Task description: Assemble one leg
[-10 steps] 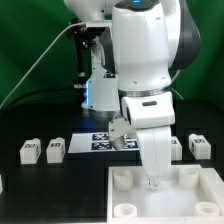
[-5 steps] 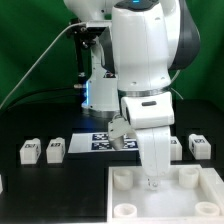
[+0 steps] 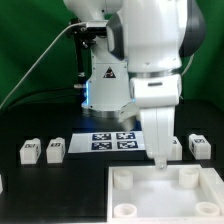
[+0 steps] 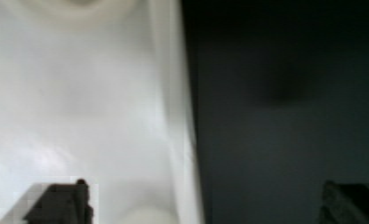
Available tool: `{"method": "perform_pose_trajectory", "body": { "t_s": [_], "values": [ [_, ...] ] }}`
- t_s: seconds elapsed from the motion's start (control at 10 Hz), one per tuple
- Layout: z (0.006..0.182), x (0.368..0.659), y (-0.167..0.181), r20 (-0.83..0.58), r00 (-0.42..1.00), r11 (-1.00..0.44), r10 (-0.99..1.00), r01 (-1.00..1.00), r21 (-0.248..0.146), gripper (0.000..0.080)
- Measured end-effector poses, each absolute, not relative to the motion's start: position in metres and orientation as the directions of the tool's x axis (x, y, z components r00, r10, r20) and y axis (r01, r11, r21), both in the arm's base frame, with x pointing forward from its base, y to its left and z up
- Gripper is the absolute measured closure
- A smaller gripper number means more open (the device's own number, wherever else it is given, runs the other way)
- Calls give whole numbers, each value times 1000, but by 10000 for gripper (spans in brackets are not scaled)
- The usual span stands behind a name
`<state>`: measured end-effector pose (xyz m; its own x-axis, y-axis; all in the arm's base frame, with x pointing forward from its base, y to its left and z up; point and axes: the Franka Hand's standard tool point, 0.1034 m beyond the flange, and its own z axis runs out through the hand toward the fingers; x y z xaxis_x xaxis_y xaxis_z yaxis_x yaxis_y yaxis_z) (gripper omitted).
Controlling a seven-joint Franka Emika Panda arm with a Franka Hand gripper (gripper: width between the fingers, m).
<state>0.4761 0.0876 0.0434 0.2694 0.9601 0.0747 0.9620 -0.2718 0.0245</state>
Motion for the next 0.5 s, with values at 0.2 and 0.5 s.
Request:
{"method": "perform_pose_trajectory", "body": {
  "t_s": [0.2,0.5],
  "values": [
    [63,469,119,79,531,-533,843,846,6,150],
    [64,458,155,83,775,-776,626,630,-28,150]
  ]
}}
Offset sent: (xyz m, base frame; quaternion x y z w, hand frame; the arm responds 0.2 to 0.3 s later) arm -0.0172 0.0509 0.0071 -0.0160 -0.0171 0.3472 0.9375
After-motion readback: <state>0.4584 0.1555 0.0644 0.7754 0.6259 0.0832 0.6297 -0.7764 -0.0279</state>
